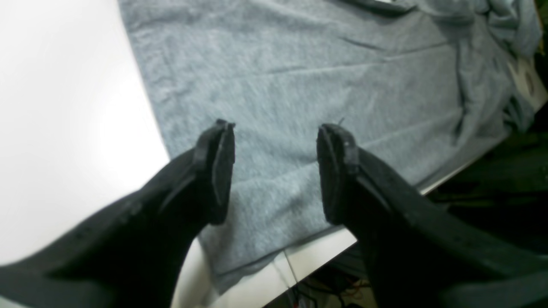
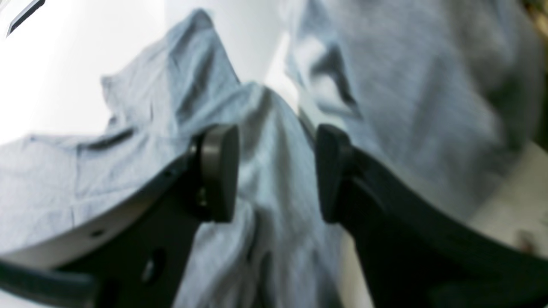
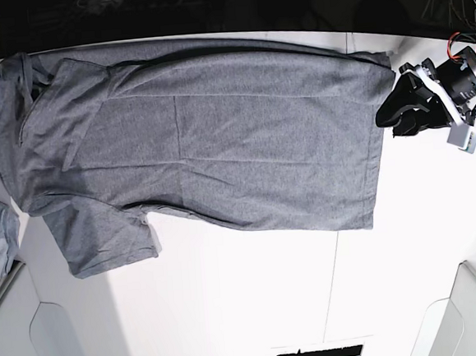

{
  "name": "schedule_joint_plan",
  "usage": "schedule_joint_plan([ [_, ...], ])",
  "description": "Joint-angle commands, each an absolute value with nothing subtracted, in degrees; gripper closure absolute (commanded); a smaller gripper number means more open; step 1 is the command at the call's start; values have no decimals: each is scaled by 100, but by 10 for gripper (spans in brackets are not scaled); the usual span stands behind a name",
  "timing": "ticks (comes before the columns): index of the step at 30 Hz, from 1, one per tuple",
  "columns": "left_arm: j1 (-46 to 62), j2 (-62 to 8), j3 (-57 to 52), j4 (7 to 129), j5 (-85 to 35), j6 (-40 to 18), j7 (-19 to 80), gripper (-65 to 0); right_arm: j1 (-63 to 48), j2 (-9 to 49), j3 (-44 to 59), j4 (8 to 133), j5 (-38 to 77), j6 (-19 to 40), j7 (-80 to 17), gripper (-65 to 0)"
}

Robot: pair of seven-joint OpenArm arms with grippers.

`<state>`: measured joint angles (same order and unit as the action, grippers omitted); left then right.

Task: Layout the t-shirt on the table in an organized manner, then fold the t-shirt properly
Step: 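Grasp the opposite side edge of the shirt with both grippers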

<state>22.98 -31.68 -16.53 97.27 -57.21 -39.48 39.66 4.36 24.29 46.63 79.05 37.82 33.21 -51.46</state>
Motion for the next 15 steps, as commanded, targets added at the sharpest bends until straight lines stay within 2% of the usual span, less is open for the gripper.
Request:
schedule_joint_plan([
  [1, 2274, -3275, -1623, 9819, -5739, -4000, 3861, -334, 797, 2569, 4486, 7830, 3734, 3317, -4899, -291],
  [6, 2272, -3273, -1424, 9817, -5282, -4000, 3682, -334, 2067, 2569, 3341, 6737, 2622, 3179, -4370, -298],
  [9, 2270, -3295, -1424, 9806, -5035, -4000, 3376, -335, 2665, 2571, 2727, 5867, 1861, 3006, -4005, -378],
  [11, 2250, -3330, -1424, 9782, -4895, -4000, 3159, -362, 2934, 2576, 2381, 5236, 1529, 2797, -3693, -415],
  [13, 2112, -3336, -1420, 9697, -4779, -4000, 3105, -391, 3087, 2589, 2078, 4700, 1494, 2648, -3433, -416],
  [15, 1887, -3334, -1420, 9539, -4720, -4000, 3105, -392, 3103, 2585, 1859, 4372, 1496, 2633, -3293, -416],
])
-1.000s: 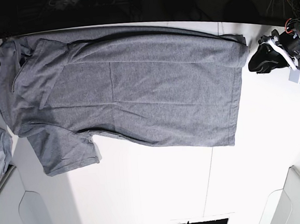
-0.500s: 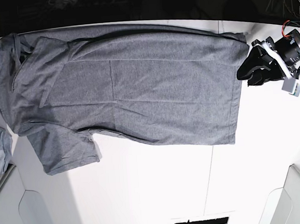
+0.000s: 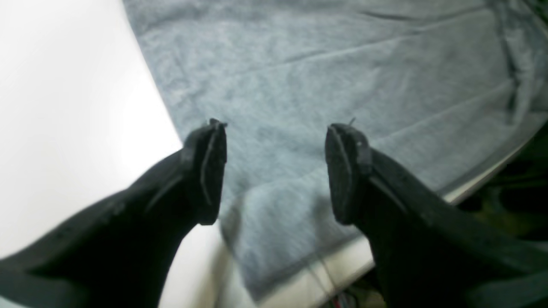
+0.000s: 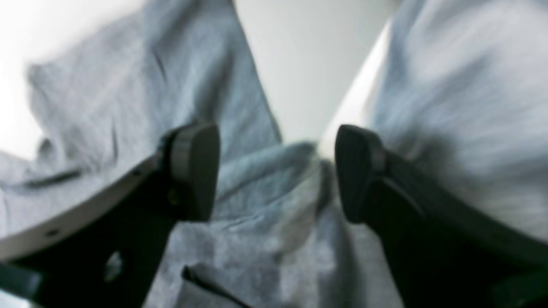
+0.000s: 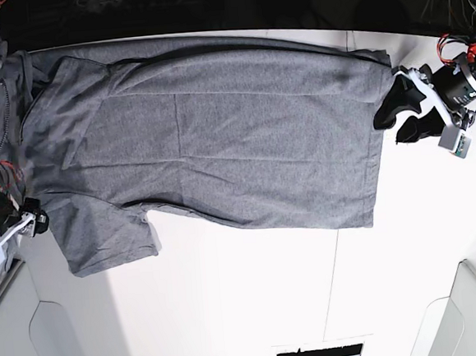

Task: Layout the t-shirt on the table in an organized manner, then fold the t-shirt properly
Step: 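Grasp the opposite side edge of the shirt with both grippers, then fold the grasped edge over onto the folded half with both grippers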

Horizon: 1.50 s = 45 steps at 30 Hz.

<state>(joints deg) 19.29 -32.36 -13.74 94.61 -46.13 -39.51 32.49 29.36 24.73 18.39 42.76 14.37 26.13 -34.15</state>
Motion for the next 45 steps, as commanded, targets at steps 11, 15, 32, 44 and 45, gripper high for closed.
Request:
schedule_joint_plan([
  [11, -849, -3269, -180, 6733, -3933, -3682, 2342, -392, 3002, 2585, 1664, 4086, 1396, 2633, -3323, -416],
  [15, -1927, -3050, 414, 5207, -3376, -3216, 1785, -392, 2893, 2585, 1664, 4086, 1415, 2635, -3339, -416],
  [32, -2904, -2047, 534, 3245, -3017, -3430, 1938, -379, 2707, 2582, 1664, 4088, 1844, 2941, -3347, -413],
  [44, -2904, -2628, 534, 3409, -3470, -4000, 2257, 0, 2709, 2600, 1664, 4285, 1846, 2939, -3437, 0],
  [45, -2904, -2720, 534, 3483, -3758, -4000, 2456, 0, 2709, 2602, 1664, 4377, 1846, 2939, -3522, 0],
])
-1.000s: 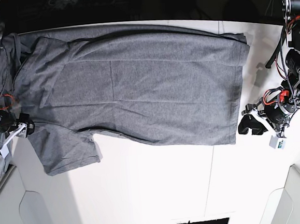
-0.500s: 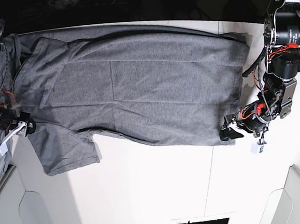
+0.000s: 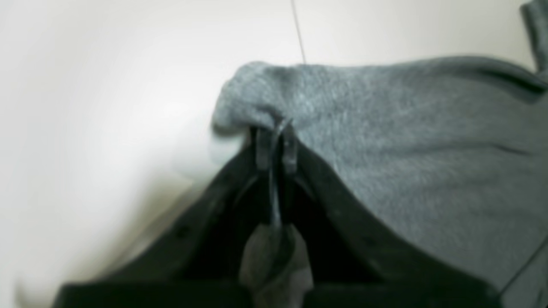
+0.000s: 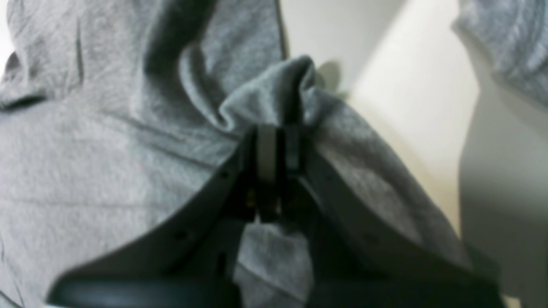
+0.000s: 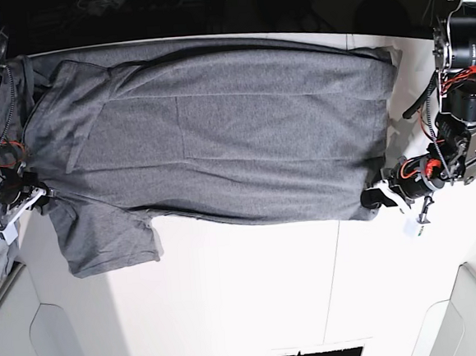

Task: Layout the t-shirt on the table in an organized manner, then fold the t-shirt properly
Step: 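Fold the grasped edge over onto the folded half with both grippers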

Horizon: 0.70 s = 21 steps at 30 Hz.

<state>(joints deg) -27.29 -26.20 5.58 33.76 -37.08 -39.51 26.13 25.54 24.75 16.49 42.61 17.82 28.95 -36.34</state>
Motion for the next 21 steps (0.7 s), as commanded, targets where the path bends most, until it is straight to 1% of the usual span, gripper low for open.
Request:
schedule_joint_plan([
  [1, -2902, -2803, 534, 3566, -4064, -4000, 2692, 0, 2709, 2602, 1664, 4482, 1848, 2939, -3629, 0],
  [5, -2845, -3057, 534, 4051, -4974, -4000, 3667, 0, 2644, 2622, 1664, 4967, 2156, 2941, -4115, 0],
  [8, -2565, -3286, 534, 4580, -5481, -4000, 4069, 0, 2397, 2703, 1695, 5472, 2521, 2939, -4414, 0],
  [12, -2045, -3708, 534, 5341, -5680, -4000, 4158, 0, 1953, 2805, 1806, 6125, 2681, 2941, -4657, 0],
  [18, -1190, -4252, 532, 6420, -5929, -4000, 4351, 0, 1271, 3046, 1868, 6530, 3218, 3044, -4696, 0],
  [21, -770, -4421, 532, 6945, -6145, -4000, 4464, 0, 878, 3061, 2115, 6801, 3371, 3044, -4698, 0],
])
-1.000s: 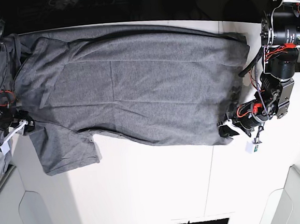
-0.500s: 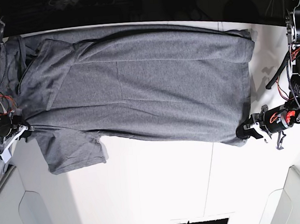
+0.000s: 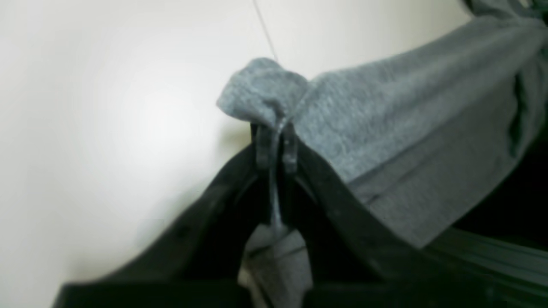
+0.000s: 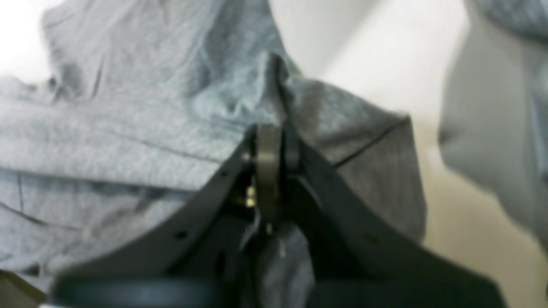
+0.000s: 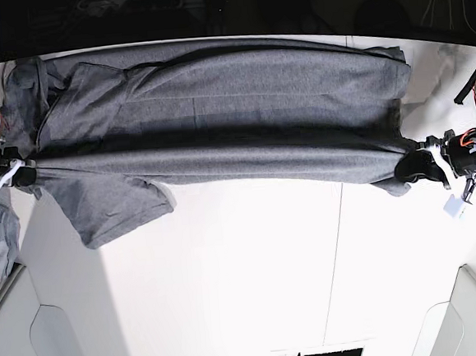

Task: Layout the t-shirt on the table in an organized manner, then fold the t-shirt properly
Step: 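Fold the grasped edge over onto the folded half with both grippers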

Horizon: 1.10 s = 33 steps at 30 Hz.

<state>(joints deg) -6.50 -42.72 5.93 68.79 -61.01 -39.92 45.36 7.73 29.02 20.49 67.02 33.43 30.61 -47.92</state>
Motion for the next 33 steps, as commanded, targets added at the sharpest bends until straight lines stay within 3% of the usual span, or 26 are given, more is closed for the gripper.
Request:
schedule_joint_plan([
  [1, -666, -4436, 532, 7083, -6152, -4000, 4558, 0, 760, 3061, 2215, 6888, 3417, 3046, -4698, 0],
  [11, 23, -4217, 534, 7387, -6145, -4000, 4783, 0, -148, 3022, 2543, 7000, 3603, 3044, -4648, 0],
  [12, 30, -4139, 534, 7387, -6141, -4000, 4788, 0, -143, 3009, 2545, 7000, 3601, 3041, -4652, -33],
  [14, 16, -3986, 534, 7387, -6086, -4000, 4788, 0, -130, 3009, 2545, 7006, 3607, 3037, -4657, -204],
  [16, 19, -3865, 534, 7387, -5961, -4000, 4786, 0, -130, 3006, 2578, 7063, 3671, 3039, -4652, -274],
  [24, 32, -3715, 534, 7387, -5631, -4000, 4783, 0, 10, 2768, 3192, 7931, 3903, 3041, -4628, -274],
  [33, 32, -3715, 534, 7387, -5621, -4000, 4786, 0, 1059, 2255, 2731, 7238, 2845, 2995, -3913, -274],
])
